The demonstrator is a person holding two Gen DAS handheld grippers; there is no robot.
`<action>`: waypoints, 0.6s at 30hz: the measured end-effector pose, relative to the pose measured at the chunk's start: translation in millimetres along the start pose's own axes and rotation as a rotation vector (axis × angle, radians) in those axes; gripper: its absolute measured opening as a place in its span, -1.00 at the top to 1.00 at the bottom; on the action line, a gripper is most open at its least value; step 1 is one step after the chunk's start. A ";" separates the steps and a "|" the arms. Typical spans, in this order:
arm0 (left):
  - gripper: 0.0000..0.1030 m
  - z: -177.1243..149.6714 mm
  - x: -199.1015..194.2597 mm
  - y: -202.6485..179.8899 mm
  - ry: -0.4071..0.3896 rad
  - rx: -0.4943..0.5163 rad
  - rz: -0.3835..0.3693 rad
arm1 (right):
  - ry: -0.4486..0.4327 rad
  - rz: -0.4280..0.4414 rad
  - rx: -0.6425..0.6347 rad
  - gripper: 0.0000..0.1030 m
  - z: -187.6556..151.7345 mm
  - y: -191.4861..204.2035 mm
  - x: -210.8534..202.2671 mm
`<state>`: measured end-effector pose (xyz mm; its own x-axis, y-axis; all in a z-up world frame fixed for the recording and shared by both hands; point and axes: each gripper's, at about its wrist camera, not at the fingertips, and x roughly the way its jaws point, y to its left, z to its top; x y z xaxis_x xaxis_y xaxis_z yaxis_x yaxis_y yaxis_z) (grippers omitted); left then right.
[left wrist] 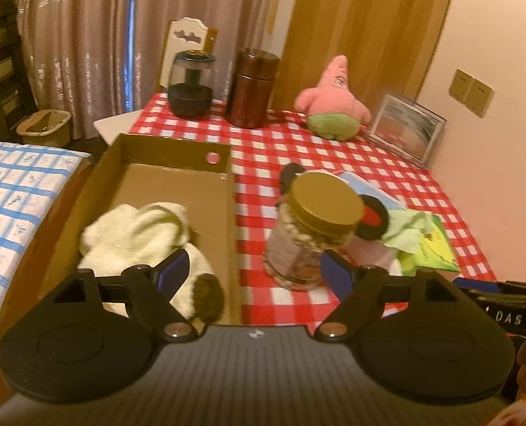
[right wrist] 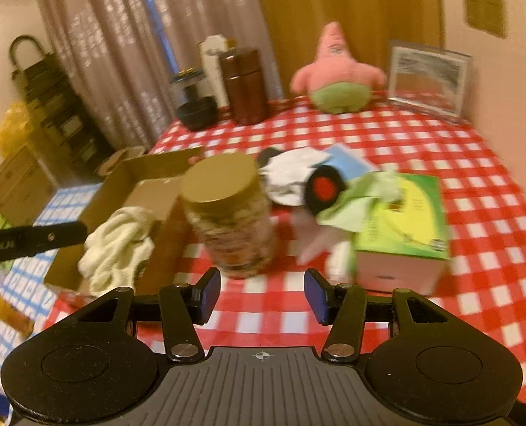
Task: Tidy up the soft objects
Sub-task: 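Move both open tools back toward the green tissue box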
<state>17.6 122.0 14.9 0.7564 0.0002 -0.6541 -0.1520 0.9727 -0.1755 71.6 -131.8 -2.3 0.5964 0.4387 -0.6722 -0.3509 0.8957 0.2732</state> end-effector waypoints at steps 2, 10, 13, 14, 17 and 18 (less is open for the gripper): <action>-0.57 -1.3 1.9 -10.7 0.009 0.004 -0.013 | -0.012 -0.019 0.021 -0.03 0.1 -13.0 -8.8; -0.59 -11.4 17.9 -53.3 0.043 0.024 -0.067 | -0.049 -0.092 0.091 -0.05 2.5 -58.0 -33.0; -0.59 -16.7 28.1 -70.2 0.053 0.032 -0.098 | -0.058 -0.112 0.106 -0.05 4.6 -70.9 -38.0; -0.59 -18.1 32.0 -74.8 0.056 0.038 -0.109 | -0.061 -0.119 0.108 -0.06 5.1 -75.2 -39.0; -0.59 -23.9 44.5 -92.4 0.059 0.065 -0.137 | -0.067 -0.137 0.108 -0.06 7.7 -85.0 -40.4; -0.59 -25.5 48.2 -96.7 0.058 0.072 -0.146 | -0.071 -0.142 0.107 -0.06 8.5 -87.9 -40.3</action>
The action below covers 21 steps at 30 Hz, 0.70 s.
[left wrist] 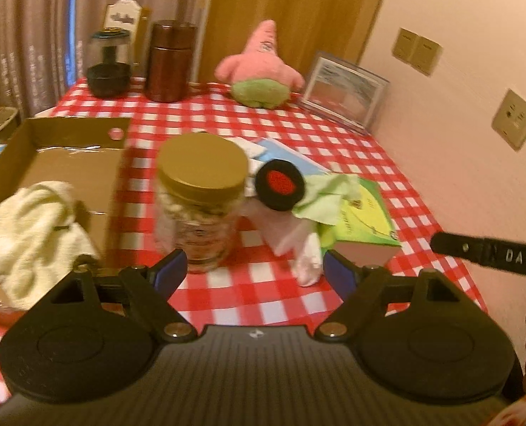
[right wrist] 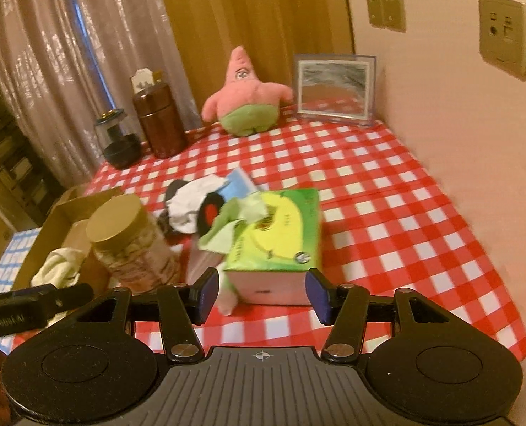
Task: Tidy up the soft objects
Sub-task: 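Move both open tools back toward the green tissue box, then grasp the white plastic bag beside the tissue box with the left tool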
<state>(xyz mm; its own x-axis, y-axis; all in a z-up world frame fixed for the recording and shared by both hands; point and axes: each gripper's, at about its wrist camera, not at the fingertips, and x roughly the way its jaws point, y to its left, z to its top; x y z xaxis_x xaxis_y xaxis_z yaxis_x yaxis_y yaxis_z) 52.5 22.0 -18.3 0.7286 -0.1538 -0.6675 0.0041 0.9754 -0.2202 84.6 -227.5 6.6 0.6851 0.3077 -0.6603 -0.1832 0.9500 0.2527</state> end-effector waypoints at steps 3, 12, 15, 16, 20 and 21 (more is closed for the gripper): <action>-0.57 -2.5 15.0 -11.8 0.013 0.015 -0.026 | -0.004 -0.010 -0.023 -0.06 2.6 -6.0 4.9; -0.45 -8.9 61.2 -29.8 0.056 0.032 -0.062 | 0.006 -0.011 -0.085 -0.06 9.9 -15.4 25.9; -0.44 -11.6 74.8 -34.0 0.070 0.041 -0.069 | 0.018 -0.006 -0.116 -0.06 12.4 -16.9 35.0; -0.40 -12.5 79.2 -35.6 0.073 0.047 -0.070 | 0.021 -0.002 -0.122 -0.06 13.4 -17.6 38.2; -0.31 -16.0 95.3 -40.0 0.085 0.060 -0.073 | 0.030 -0.001 -0.148 -0.06 16.7 -19.5 50.7; -0.28 -17.0 98.8 -40.7 0.087 0.063 -0.074 | 0.032 0.000 -0.154 -0.06 17.5 -19.4 53.5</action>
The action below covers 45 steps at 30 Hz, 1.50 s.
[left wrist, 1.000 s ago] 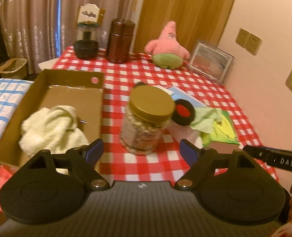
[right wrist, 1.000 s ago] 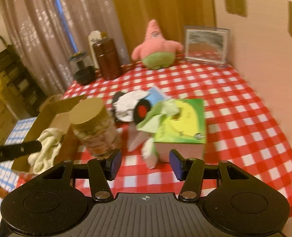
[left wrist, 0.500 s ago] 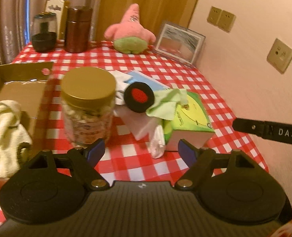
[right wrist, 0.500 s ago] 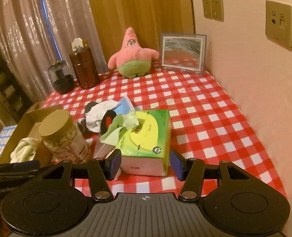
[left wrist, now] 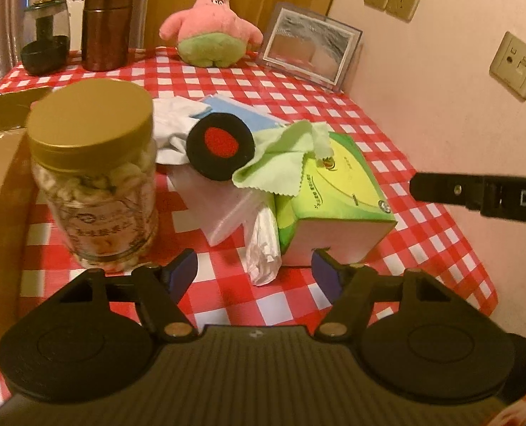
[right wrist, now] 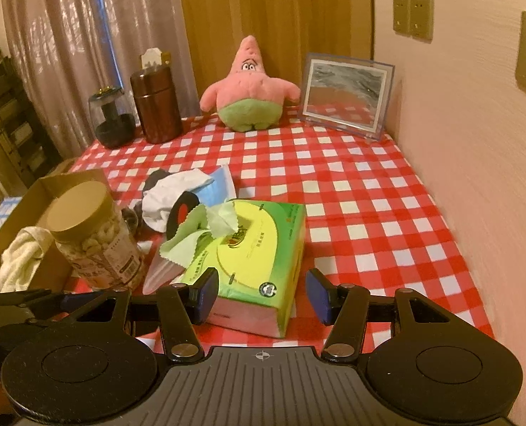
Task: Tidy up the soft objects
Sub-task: 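Grasp the white plastic bag beside the tissue box with the left tool, then grasp the light green cloth with the right tool while the left tool holds the bag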
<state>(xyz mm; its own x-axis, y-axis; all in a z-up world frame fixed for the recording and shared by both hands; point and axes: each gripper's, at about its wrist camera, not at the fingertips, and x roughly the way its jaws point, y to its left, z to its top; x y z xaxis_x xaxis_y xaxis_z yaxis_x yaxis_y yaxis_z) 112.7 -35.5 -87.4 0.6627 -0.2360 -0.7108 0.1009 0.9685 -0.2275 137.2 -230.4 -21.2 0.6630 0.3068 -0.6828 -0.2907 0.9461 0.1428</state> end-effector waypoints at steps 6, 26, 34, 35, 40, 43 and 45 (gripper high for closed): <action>-0.11 -3.2 23.4 -0.3 0.008 0.021 -0.007 | 0.005 0.018 -0.057 -0.06 5.7 0.5 14.7; 0.70 -4.7 59.9 -4.7 0.023 0.124 0.011 | 0.037 0.040 -0.212 -0.06 15.8 11.7 49.4; 0.83 -2.8 46.9 1.5 0.055 0.115 -0.012 | 0.040 0.066 -0.271 -0.23 21.6 22.8 65.2; 0.83 -3.3 43.2 2.3 0.057 0.115 -0.015 | 0.037 0.071 -0.278 -0.30 22.5 24.7 66.9; 0.84 -4.4 24.9 7.5 0.062 0.102 -0.034 | 0.039 0.093 -0.324 -0.47 26.6 37.4 78.8; 0.84 -6.0 15.0 10.1 0.068 0.101 -0.048 | 0.053 0.112 -0.350 -0.48 26.8 46.1 87.9; 0.84 -7.8 9.7 11.7 0.075 0.093 -0.060 | 0.064 0.125 -0.374 -0.48 25.3 52.6 94.5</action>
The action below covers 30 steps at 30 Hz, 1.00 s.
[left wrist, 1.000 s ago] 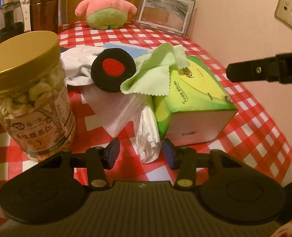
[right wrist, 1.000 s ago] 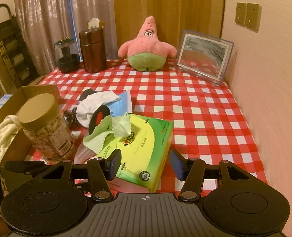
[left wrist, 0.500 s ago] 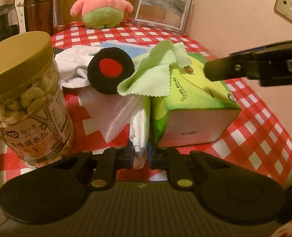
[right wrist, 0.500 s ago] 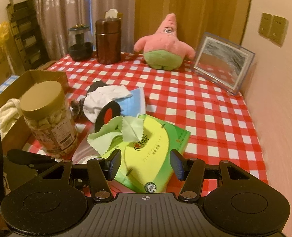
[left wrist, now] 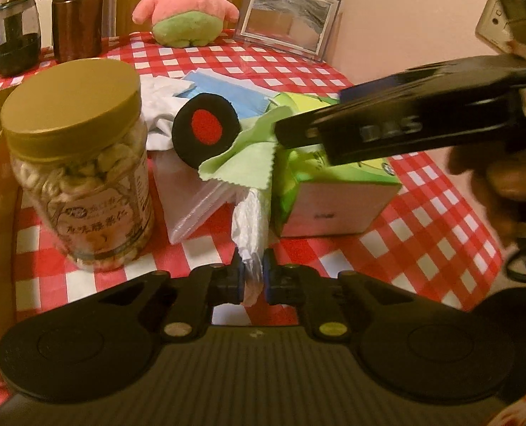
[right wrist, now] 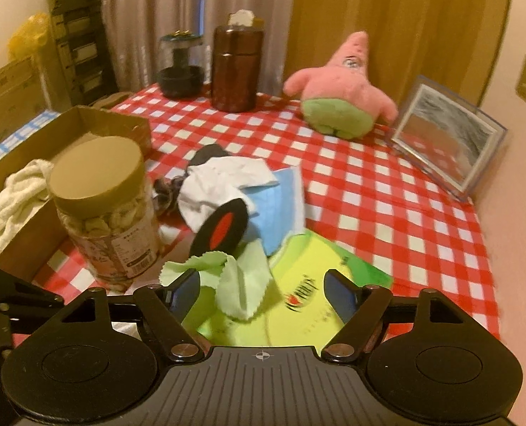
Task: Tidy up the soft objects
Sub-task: 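Grasp the light green cloth with the right tool while the left tool holds the bag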
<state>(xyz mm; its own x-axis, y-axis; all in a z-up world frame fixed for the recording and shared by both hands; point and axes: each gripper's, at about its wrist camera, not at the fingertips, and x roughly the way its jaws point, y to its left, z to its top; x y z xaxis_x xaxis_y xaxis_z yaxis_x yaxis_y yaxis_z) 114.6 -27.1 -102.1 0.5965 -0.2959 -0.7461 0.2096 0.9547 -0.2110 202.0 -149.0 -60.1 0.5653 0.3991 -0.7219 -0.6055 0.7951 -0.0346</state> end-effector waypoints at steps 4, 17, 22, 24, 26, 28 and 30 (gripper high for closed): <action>0.84 -4.5 -11.2 3.7 0.006 -0.018 -0.008 | 0.031 0.009 -0.060 -0.48 -0.4 12.1 15.9; 0.85 -9.5 -26.4 11.3 0.006 -0.050 -0.017 | 0.040 -0.068 -0.228 0.14 -9.0 38.1 25.9; 0.85 -11.9 -28.3 12.8 0.002 -0.058 -0.018 | 0.044 -0.084 -0.292 0.54 -11.1 44.2 22.9; 0.85 -12.0 -29.4 13.6 0.001 -0.061 -0.019 | 0.048 -0.082 -0.317 0.72 -12.4 48.4 22.5; 0.85 -11.8 -30.7 14.2 -0.002 -0.065 -0.020 | 0.055 -0.078 -0.331 0.88 -13.6 51.6 23.1; 0.85 -11.9 -33.0 15.3 -0.006 -0.069 -0.020 | 0.056 -0.077 -0.335 0.98 -14.6 53.8 22.5; 0.85 -12.0 -36.0 15.9 -0.009 -0.069 -0.019 | 0.054 -0.073 -0.314 0.98 -14.2 52.9 19.7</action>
<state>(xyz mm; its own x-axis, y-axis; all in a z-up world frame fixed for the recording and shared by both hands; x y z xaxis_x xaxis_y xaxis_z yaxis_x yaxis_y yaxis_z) 87.1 -0.8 -86.2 0.6003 -0.3140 -0.7356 0.1674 0.9487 -0.2683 173.2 -105.6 -86.0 0.5882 0.3142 -0.7452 -0.7121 0.6379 -0.2931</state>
